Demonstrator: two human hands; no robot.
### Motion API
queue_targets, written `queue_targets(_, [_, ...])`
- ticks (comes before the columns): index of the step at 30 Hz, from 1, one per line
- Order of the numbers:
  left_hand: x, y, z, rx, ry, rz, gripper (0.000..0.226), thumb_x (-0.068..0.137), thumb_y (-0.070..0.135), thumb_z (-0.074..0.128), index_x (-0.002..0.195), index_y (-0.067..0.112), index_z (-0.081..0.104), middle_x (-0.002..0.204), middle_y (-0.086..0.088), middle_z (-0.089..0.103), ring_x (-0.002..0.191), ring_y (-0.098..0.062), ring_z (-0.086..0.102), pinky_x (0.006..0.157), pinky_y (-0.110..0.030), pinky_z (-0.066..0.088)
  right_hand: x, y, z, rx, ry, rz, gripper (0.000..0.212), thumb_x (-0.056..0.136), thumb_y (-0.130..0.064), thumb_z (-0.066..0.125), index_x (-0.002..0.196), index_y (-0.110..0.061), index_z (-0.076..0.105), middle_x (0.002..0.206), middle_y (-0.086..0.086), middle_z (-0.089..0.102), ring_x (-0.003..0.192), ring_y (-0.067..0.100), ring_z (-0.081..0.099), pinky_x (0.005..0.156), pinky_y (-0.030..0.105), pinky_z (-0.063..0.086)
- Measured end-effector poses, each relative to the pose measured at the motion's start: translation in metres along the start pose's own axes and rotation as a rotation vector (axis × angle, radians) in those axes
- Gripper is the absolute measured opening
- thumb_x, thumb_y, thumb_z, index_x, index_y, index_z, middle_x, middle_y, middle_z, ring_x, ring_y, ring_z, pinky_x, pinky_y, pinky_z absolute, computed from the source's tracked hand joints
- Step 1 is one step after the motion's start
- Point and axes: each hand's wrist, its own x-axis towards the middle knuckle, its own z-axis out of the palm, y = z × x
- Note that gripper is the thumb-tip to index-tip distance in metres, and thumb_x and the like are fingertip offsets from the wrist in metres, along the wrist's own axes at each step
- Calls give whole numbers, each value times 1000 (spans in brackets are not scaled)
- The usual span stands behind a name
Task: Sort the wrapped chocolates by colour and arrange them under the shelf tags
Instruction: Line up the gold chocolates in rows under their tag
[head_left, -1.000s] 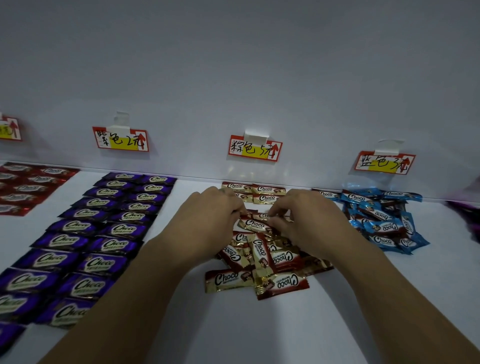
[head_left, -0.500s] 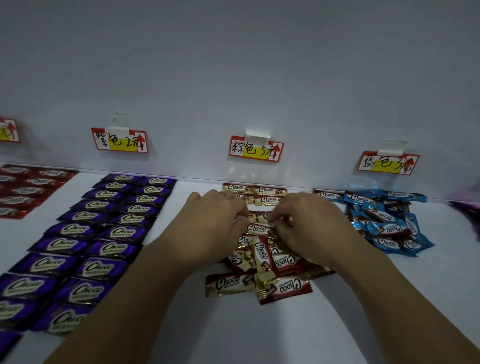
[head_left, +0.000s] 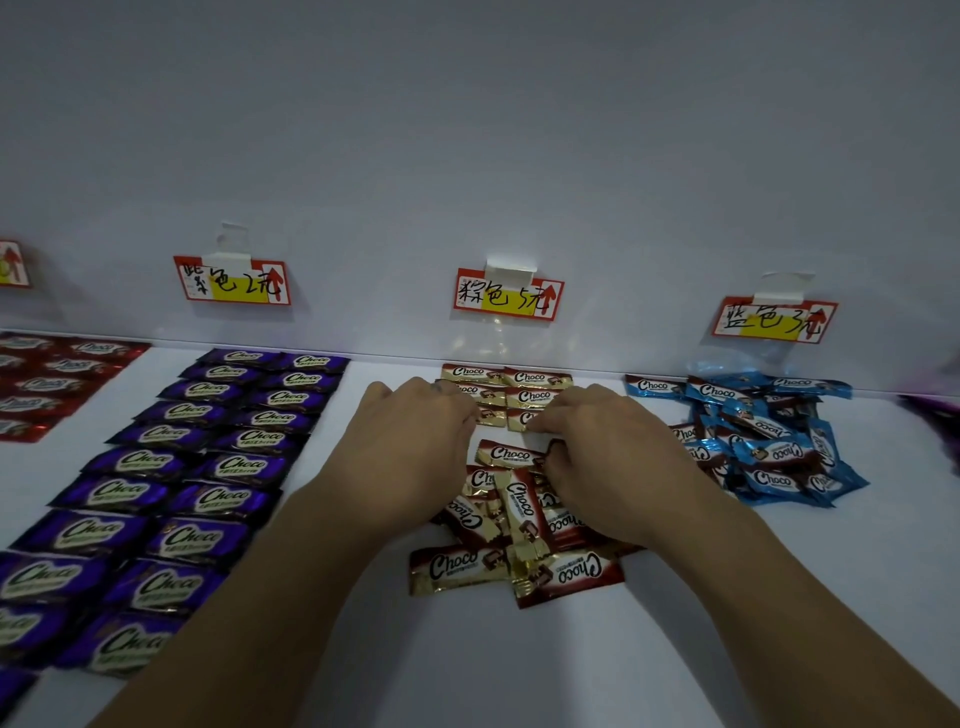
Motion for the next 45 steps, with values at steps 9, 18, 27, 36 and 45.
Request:
queue_targets(9, [0,0,1,-11,-6,10,32,102,30,31,125,29,52,130,8,50,117,-15,43,97,-38,32,1,-1,0,-3,7,-6,38,95,-27,45,132,-28,54,128,-4,51,118,15,41,99,32,36])
queue_targets(18, [0,-2,6,-64,-35,25,47,102,41,31,147,28,32,155,8,28,141,-12,23,114,-36,18,2,2,5,-13,-13,-31,52,100,-36,35,150,-27,27,157,-8,24,142,13,23,116,36,17])
queue_targets(27, [-5,1,-5,-165,11,106,37,101,36,38,137,36,45,141,12,45,129,-10,36,108,-34,27,-5,7,-12,-5,64,34,34,98,-37,42,130,-32,54,133,-7,53,120,14,46,107,38,30])
queue_targets(36, [-18,12,-14,-182,-176,206,31,98,32,48,127,41,56,136,18,45,126,-6,38,108,-33,32,-18,14,-30,38,-239,73,36,94,-31,57,129,-36,56,129,-7,57,112,14,53,87,28,46])
queue_targets(45, [-24,17,-23,-372,-250,173,21,92,29,61,110,40,62,104,22,55,95,1,52,73,-10,41,-20,19,-32,173,-321,32,42,88,-20,66,127,-31,52,113,-10,62,95,6,52,65,11,36])
